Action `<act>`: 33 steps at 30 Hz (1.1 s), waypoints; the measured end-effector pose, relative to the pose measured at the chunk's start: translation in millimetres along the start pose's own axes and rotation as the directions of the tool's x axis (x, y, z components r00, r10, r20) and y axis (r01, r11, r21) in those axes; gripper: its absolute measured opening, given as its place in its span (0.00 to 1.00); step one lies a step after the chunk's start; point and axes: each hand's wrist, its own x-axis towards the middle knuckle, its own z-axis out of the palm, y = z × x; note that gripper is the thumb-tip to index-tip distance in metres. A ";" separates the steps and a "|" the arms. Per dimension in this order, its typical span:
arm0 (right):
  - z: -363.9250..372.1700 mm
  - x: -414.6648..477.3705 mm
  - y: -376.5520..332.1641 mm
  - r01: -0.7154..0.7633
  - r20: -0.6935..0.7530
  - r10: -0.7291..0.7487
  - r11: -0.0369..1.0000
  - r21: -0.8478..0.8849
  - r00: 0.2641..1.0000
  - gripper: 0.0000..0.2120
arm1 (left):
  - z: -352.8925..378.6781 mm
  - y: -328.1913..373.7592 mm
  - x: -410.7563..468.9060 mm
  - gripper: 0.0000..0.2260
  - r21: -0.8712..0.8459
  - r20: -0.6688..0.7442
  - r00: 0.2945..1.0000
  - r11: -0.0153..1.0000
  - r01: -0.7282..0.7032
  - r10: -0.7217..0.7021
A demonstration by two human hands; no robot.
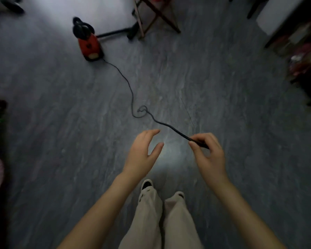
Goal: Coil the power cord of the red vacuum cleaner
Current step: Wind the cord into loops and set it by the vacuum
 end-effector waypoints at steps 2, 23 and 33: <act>-17.1 -6.7 -57.5 0.043 -0.017 -0.043 0.999 0.019 0.999 0.06 | -48.2 41.5 -18.6 0.17 0.034 -0.047 0.998 0.999 -0.042 0.043; 152.3 -52.8 -209.0 0.108 0.347 -0.141 0.988 0.112 0.927 0.07 | -227.8 -37.4 -158.2 0.23 0.248 -0.382 0.919 0.947 0.207 -0.101; 335.6 11.7 -313.3 0.007 0.290 -0.067 0.979 0.205 0.955 0.03 | -417.3 -161.3 -136.9 0.27 0.414 -0.312 0.943 0.878 0.242 -0.113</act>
